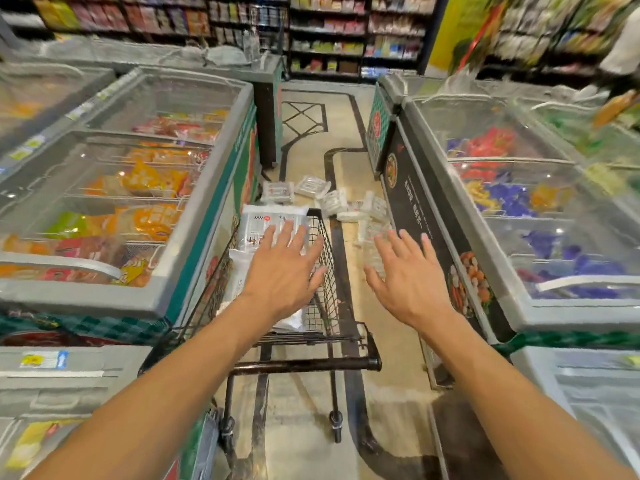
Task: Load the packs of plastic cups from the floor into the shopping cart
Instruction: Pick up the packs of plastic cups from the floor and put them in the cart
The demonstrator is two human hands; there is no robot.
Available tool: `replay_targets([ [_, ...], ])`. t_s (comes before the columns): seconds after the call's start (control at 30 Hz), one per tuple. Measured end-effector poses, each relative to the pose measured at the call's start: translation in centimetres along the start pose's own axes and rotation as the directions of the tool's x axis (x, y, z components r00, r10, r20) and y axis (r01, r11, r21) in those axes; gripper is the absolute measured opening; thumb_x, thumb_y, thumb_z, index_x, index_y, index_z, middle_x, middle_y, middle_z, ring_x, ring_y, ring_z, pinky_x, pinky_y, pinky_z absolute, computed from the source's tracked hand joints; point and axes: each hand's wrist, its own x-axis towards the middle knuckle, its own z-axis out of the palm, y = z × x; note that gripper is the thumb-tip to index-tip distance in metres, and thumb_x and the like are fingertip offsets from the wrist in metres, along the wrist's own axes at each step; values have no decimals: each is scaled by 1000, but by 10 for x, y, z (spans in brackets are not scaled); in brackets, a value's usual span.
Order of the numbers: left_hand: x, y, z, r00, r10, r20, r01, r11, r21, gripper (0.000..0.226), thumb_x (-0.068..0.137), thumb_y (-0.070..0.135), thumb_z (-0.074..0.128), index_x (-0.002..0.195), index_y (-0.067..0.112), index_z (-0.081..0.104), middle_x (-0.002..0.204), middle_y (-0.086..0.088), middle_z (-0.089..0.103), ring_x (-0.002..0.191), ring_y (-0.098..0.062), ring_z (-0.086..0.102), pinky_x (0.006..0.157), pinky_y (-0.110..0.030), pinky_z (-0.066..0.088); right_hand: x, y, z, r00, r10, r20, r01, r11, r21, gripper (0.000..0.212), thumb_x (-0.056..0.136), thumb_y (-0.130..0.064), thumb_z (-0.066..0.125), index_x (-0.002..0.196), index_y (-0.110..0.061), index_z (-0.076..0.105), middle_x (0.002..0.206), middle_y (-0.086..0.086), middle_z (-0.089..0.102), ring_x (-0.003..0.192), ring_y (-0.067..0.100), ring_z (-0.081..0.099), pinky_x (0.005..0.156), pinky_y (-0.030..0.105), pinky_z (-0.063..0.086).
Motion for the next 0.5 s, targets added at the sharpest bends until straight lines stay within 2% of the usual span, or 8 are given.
replay_targets([
  [0.1, 28, 28, -17, 998, 58, -30, -58, 998, 2, 69, 109, 59, 17, 169, 26, 28, 174, -15, 32, 162, -38, 25, 130, -57, 17, -6, 46, -12, 996, 87, -16, -88, 996, -24, 74, 102, -60, 27, 162, -19, 41, 165, 11, 44, 157, 30, 34, 131, 56, 16],
  [0.27, 93, 71, -22, 993, 111, -31, -112, 993, -42, 82, 100, 60, 4, 165, 23, 36, 169, -16, 40, 158, -38, 33, 127, -58, 27, 1, 131, -4, 980, 200, -15, -200, 980, -1, 86, 97, -66, 16, 163, -18, 41, 165, 11, 45, 156, 29, 36, 131, 54, 19],
  [0.4, 161, 105, -6, 995, 95, -17, -96, 993, -69, 82, 100, 60, 3, 167, 23, 32, 171, -15, 37, 158, -37, 33, 127, -57, 28, 30, 200, 21, 968, 253, 2, -253, 967, 10, 88, 97, -69, 16, 163, -15, 39, 164, 12, 47, 154, 29, 39, 130, 50, 20],
  [0.5, 215, 130, 10, 997, 67, -23, -69, 993, -99, 79, 102, 61, 10, 166, 23, 36, 169, -16, 41, 156, -38, 39, 125, -57, 33, 66, 245, 45, 971, 236, 30, -237, 971, 36, 88, 98, -70, 18, 162, -13, 40, 161, 14, 49, 152, 30, 42, 129, 50, 25],
])
